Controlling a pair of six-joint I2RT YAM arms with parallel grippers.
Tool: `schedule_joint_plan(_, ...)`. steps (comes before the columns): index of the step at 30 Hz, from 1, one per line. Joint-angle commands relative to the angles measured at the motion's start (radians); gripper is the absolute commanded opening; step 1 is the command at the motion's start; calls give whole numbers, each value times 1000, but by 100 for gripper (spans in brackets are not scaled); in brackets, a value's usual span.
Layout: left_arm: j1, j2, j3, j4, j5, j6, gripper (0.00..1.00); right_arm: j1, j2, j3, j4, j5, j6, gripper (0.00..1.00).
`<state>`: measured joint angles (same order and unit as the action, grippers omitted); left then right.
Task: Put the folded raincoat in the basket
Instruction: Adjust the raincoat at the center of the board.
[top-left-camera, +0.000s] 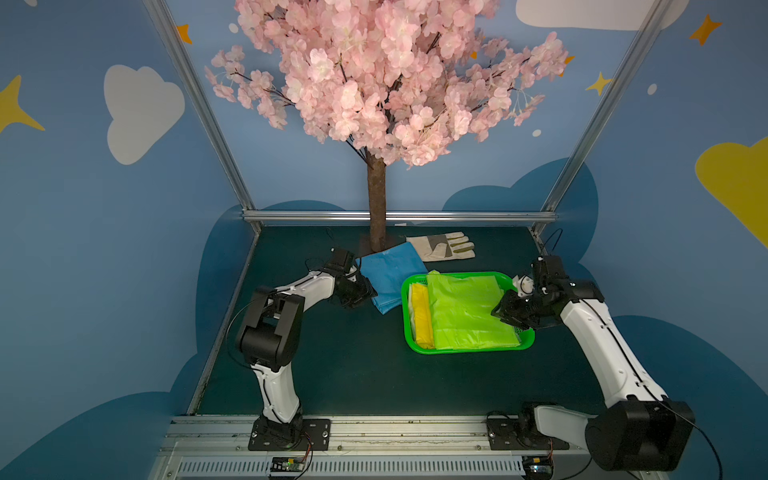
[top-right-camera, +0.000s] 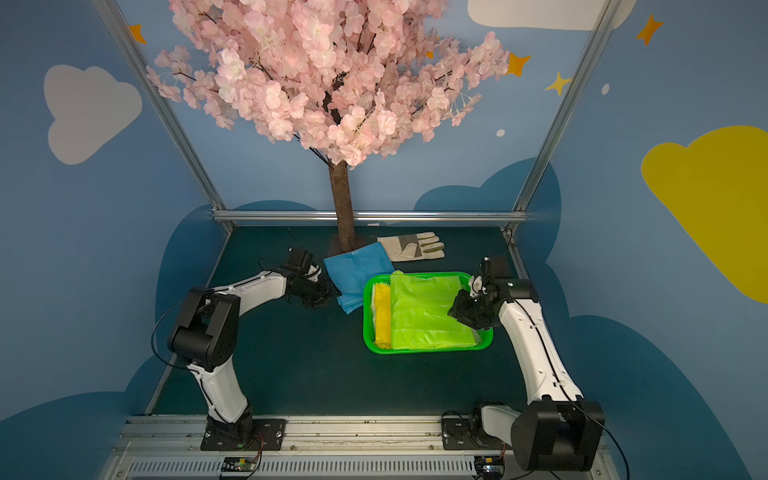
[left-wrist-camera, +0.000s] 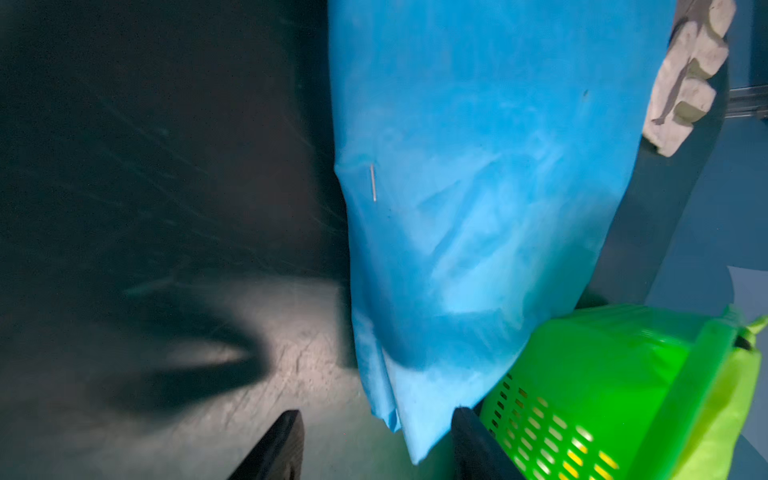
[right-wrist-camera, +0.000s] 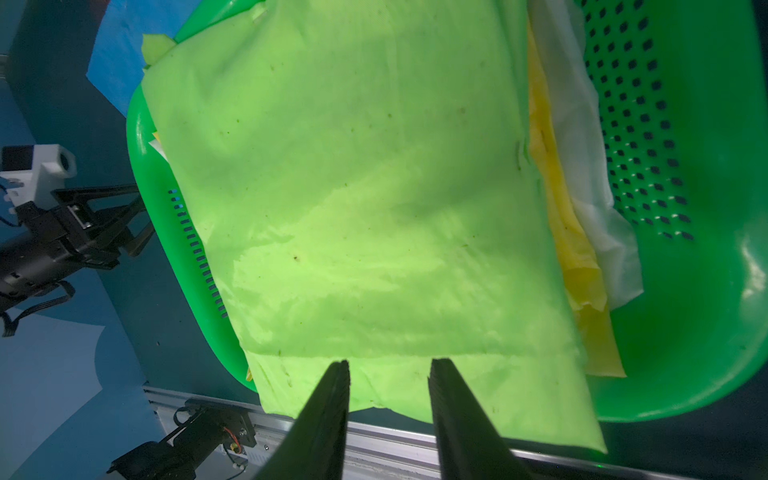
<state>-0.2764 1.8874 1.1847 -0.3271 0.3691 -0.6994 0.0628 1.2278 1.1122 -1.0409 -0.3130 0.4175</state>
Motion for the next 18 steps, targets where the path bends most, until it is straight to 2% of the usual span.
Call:
schedule_joint_plan(1, 5, 35, 37, 58, 41, 16, 58, 5, -4, 21, -16, -7, -17, 38)
schedule_joint_plan(10, 5, 149, 85, 94, 73, 12, 42, 8, 2, 12, -13, -15, -26, 38)
schedule_joint_plan(13, 8, 159, 82, 109, 74, 10, 30, 7, 9, 11, -13, -21, -26, 38)
schedule_joint_plan(17, 22, 127, 60, 93, 42, 4, 4, 7, 12, 11, -12, -16, -24, 38)
schedule_joint_plan(18, 33, 106, 45, 78, 26, -2, 2, 7, 13, 10, -11, -17, -24, 38)
